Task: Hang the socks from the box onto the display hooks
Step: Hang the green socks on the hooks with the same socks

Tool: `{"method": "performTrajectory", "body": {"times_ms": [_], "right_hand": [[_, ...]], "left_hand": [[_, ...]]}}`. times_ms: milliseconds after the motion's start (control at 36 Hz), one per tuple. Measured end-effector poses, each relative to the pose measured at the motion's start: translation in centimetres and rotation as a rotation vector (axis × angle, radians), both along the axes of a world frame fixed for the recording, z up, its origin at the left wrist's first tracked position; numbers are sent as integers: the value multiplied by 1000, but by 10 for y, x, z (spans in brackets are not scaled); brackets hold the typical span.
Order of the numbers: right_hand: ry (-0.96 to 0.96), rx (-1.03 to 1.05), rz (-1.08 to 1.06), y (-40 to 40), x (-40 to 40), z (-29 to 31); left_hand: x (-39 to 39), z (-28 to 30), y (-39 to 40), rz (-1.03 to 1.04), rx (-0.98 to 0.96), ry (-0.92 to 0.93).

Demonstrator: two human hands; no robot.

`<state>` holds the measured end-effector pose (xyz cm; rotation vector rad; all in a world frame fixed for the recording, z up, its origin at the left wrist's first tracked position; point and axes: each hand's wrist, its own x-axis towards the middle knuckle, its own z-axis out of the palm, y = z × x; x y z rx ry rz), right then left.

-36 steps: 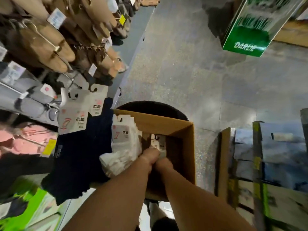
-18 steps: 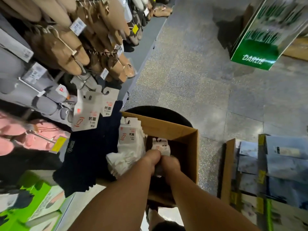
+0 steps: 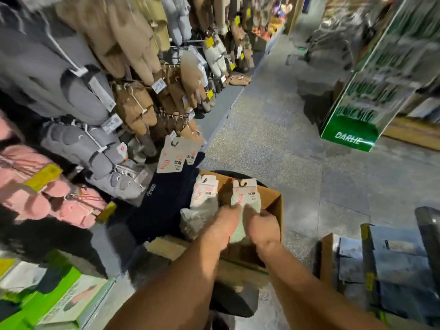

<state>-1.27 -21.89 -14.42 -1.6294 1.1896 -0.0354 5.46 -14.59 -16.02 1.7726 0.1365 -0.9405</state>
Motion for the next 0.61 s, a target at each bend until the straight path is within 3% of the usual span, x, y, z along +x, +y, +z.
{"method": "performTrajectory", "body": {"times_ms": [167,417,528,611], "right_hand": [[-243,-92,101,27,1,39],[-518,-358,495,133,32,91],[-583,-324,647,207,27,115],[-663,-483,723,268,22,130]], "left_hand": [[-11,61,37,109,-171,-252],[-15,123,145,389,159,-814],[-30,136,218,565,216,-877],[-54,158,280,658,166,-826]]}}
